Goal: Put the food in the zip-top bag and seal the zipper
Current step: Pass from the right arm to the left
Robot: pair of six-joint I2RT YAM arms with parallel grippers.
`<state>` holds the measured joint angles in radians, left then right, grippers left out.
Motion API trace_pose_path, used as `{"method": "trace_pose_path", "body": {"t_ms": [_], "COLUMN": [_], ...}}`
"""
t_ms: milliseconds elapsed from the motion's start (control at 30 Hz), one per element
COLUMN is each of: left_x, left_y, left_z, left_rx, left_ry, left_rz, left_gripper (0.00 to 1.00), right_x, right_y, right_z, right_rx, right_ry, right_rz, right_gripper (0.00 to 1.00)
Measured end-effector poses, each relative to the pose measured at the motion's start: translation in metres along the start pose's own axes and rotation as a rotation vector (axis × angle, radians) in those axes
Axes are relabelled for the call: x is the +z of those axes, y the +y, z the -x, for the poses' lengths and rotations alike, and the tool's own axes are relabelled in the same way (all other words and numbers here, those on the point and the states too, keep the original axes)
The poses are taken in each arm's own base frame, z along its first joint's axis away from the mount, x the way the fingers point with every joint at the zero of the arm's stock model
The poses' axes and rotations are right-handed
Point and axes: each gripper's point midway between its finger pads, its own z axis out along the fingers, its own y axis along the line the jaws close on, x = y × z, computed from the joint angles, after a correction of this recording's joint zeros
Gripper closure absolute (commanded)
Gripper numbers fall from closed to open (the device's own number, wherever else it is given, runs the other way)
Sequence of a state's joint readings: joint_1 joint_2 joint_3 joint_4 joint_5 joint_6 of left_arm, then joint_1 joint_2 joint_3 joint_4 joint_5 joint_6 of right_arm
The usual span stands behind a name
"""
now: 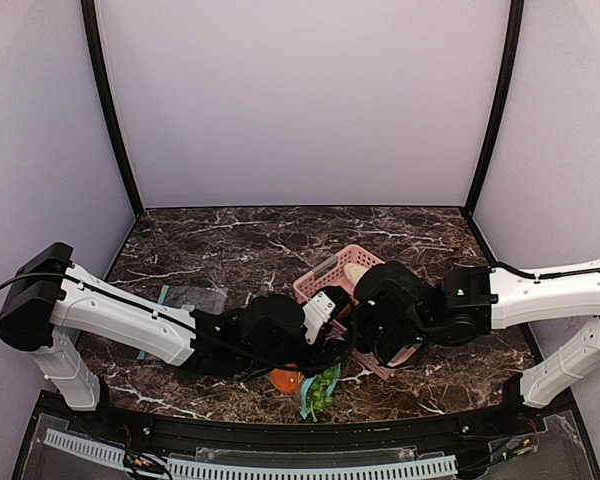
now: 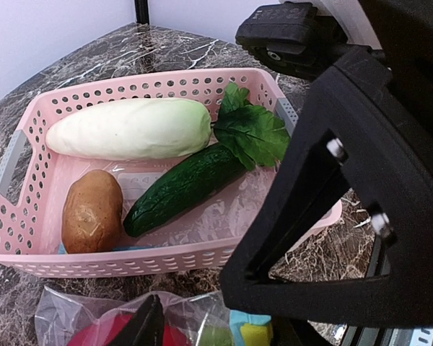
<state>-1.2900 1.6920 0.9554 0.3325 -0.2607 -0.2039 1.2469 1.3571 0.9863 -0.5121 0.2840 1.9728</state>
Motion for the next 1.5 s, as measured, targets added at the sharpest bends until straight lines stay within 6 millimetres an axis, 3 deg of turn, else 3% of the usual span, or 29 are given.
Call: {"method": "trace_pose_path", "body": {"t_ms": [167,500,633,1400,1500], "left_x": [-0.001,-0.004,-0.005,-0.018,-0.019], "left_y": [0.001,-0.004,-0.004,-0.017,-0.021], "left_z": [0.000,0.001,0.003,0.012,0.014], "left_rx": [0.015,0.061,0.054,0.127,0.127], "left_ry": [-0.006,-0.013,-0.018,-0.041,-0.047], "left_rz": [0.024,0.060,0.058,-0.022,-0.046], "left_gripper": [0.58,0.86,0.92,0.98,0.99], "right_x": [0.000,0.000,0.000,-0.018,-0.022], "right_y": [0.002,0.003,0.004,0.006,0.007], "right_z": [-0.001,-0.001,0.001,0.002,0.004], "right_rx": [0.003,0.022,0.023,0.037,0.035], "right_ry": [0.002,0.002,-0.005,0.021,0.014], "right_rz": [0.005,0.009,0.018,0.063,0.073], "right_gripper": [1.00,1.00,1.00,1.00,0.91]}}
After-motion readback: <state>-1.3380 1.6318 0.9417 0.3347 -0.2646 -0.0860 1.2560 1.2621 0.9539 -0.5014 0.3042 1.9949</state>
